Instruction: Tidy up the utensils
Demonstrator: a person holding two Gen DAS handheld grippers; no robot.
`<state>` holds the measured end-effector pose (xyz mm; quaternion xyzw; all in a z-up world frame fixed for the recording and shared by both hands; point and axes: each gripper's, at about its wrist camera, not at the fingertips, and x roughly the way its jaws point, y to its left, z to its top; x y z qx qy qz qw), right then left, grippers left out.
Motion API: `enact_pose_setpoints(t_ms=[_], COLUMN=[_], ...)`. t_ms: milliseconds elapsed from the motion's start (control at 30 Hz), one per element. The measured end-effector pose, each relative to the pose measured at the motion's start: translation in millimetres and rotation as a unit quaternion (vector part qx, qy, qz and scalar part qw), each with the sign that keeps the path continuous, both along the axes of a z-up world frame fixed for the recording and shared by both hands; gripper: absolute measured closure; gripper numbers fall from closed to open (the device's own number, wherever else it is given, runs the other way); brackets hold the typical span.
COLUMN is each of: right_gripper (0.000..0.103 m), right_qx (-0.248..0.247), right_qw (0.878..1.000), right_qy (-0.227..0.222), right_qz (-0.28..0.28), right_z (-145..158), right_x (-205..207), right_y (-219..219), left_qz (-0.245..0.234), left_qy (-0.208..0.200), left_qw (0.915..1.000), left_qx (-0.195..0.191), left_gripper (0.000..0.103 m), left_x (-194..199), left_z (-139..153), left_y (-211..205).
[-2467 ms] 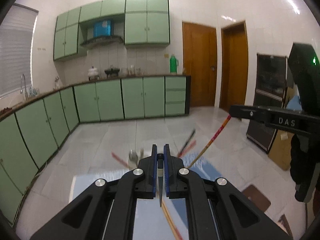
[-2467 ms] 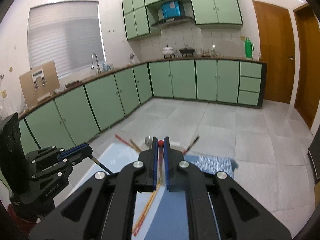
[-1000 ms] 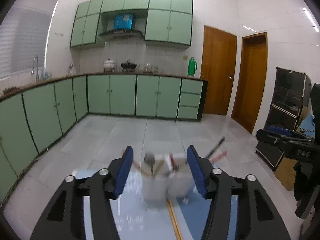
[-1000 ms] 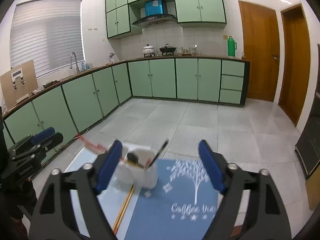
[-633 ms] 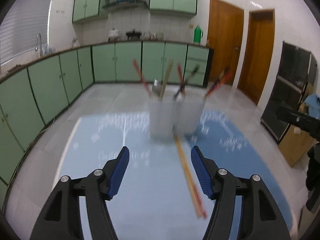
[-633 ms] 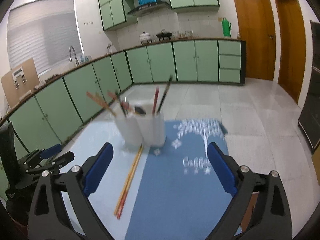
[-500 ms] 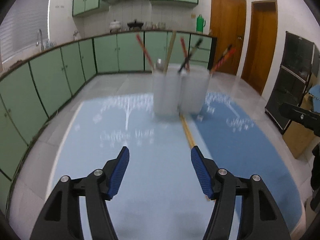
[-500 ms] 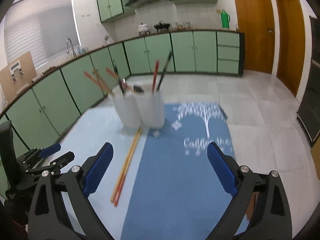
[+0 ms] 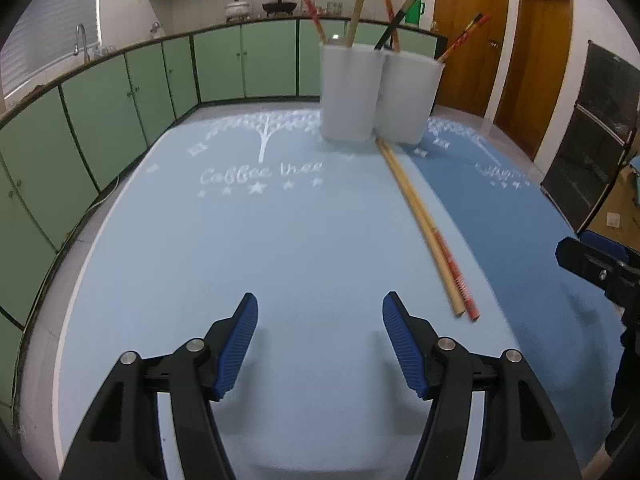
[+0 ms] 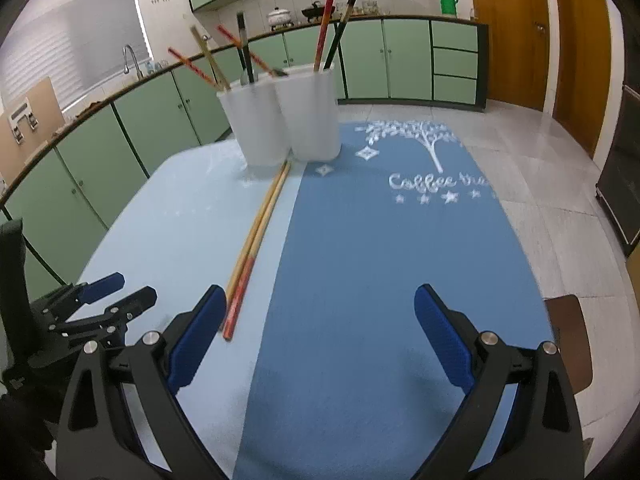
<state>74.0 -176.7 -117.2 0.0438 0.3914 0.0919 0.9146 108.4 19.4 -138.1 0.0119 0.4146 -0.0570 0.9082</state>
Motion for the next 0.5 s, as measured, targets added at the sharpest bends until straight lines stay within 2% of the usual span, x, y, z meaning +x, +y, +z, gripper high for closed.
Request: enact_pose_setpoints(t_ms=[300, 333, 400, 500], right_gripper=[0.011, 0.013, 0.021, 0.024], right_qx=[-0.025, -0.027, -0.034, -0.040], right_qw=[0.999, 0.998, 0.997, 0.997], right_qy=[0.032, 0.033, 0.038, 0.046], right_qz=[0.033, 0.037, 0.050, 0.057], right_z=[-29.6, -30.7, -34.6, -39.0], right_x=[-1.2, -1.1, -1.6, -1.4], right_y=[30.8, 34.0, 42.7, 50.6], left_qz=[0.011, 0.011, 0.011, 0.011], left_qy=[0.017, 0.017, 0.019, 0.023], left_qw=[0.9998, 0.9998, 0.9997, 0.9997], left_qx=[0.006, 0.006, 0.006, 0.007], left_gripper=[0.036, 0.036, 0.036, 0.036], left_x=[0.4, 0.8, 1.8, 2.9], left_z=[-12.8, -13.2, -14.4, -15.7], left_y=[10.4, 10.8, 12.0, 13.4])
